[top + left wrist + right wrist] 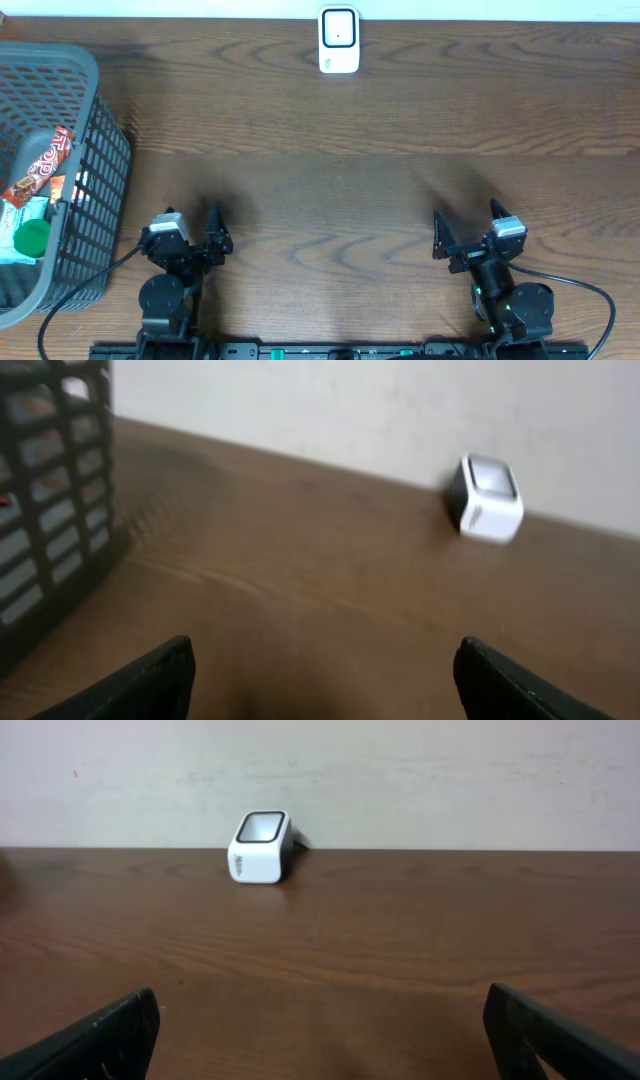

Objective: Scan the item barcode
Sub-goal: 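Reach the left gripper into the basket toward the green-lidded jar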

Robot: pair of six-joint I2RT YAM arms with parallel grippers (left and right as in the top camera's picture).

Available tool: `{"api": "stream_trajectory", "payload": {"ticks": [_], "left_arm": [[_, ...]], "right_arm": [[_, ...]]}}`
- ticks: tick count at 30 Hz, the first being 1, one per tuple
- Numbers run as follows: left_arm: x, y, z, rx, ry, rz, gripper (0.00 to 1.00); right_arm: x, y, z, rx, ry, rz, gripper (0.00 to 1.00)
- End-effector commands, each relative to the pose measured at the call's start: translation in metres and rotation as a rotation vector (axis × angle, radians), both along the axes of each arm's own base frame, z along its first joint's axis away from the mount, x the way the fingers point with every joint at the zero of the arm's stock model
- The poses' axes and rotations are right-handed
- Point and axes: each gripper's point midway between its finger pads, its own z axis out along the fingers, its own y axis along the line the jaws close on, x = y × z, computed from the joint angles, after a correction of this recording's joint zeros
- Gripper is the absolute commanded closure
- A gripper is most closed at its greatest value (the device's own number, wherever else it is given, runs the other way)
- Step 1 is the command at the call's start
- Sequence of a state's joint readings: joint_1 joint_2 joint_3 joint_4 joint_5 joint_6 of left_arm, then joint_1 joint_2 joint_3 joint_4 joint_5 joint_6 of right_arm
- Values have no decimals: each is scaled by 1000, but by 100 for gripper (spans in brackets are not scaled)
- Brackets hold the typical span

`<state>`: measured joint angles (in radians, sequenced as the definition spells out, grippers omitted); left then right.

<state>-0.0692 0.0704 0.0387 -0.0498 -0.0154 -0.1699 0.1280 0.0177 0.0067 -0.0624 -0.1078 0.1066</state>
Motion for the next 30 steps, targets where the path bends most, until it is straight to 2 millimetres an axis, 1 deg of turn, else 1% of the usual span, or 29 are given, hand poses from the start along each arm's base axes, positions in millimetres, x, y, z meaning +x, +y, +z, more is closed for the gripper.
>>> {"api": "stream_trajectory", "payload": {"ticks": [1,4,5,6,7,8,9,10,11,12,14,16,17,19,21,23,25,26,27,28,29,30], "left_arm": [[0,-14,40,59,-21,-91,17],[6,-23,81,51,32,-142,17],[12,-26,104,49,92,-155,17],[16,-26,122,48,165,-158,17],[18,-26,131,48,218,-159,17],[18,-26,136,47,249,-160,17],[17,-30,147,40,355,-180,16],[16,-33,149,33,388,-196,16],[12,-40,149,13,478,-238,16],[13,-39,148,13,520,-232,17],[15,-39,143,11,567,-232,17],[19,-39,144,7,588,-229,17],[20,-39,147,-1,591,-225,16],[24,-37,159,-27,585,-197,16],[29,-22,177,-65,570,-98,16],[33,3,199,-101,560,39,17],[35,27,221,-143,550,139,17],[36,45,231,-178,544,215,17],[36,57,236,-200,542,265,16],[33,78,242,-244,539,356,17],[31,91,244,-267,538,413,17],[27,112,245,-313,540,503,17]], "right_arm": [[0,1,-2,11,9,2,1],[0,1,-2,11,9,2,1],[0,1,-2,11,9,2,1],[0,1,-2,11,9,2,1],[0,1,-2,11,9,2,1],[0,1,-2,11,9,2,1],[0,1,-2,11,9,2,1],[0,1,-2,11,9,2,1],[0,1,-2,11,9,2,1],[0,1,-2,11,9,2,1],[0,1,-2,11,9,2,1],[0,1,-2,11,9,2,1],[0,1,-2,11,9,2,1],[0,1,-2,11,9,2,1],[0,1,-2,11,9,2,1],[0,1,-2,11,9,2,1],[0,1,-2,11,9,2,1],[0,1,-2,11,9,2,1],[0,1,-2,11,9,2,1],[0,1,-2,11,9,2,1],[0,1,-2,11,9,2,1],[0,1,-2,11,9,2,1]]}}
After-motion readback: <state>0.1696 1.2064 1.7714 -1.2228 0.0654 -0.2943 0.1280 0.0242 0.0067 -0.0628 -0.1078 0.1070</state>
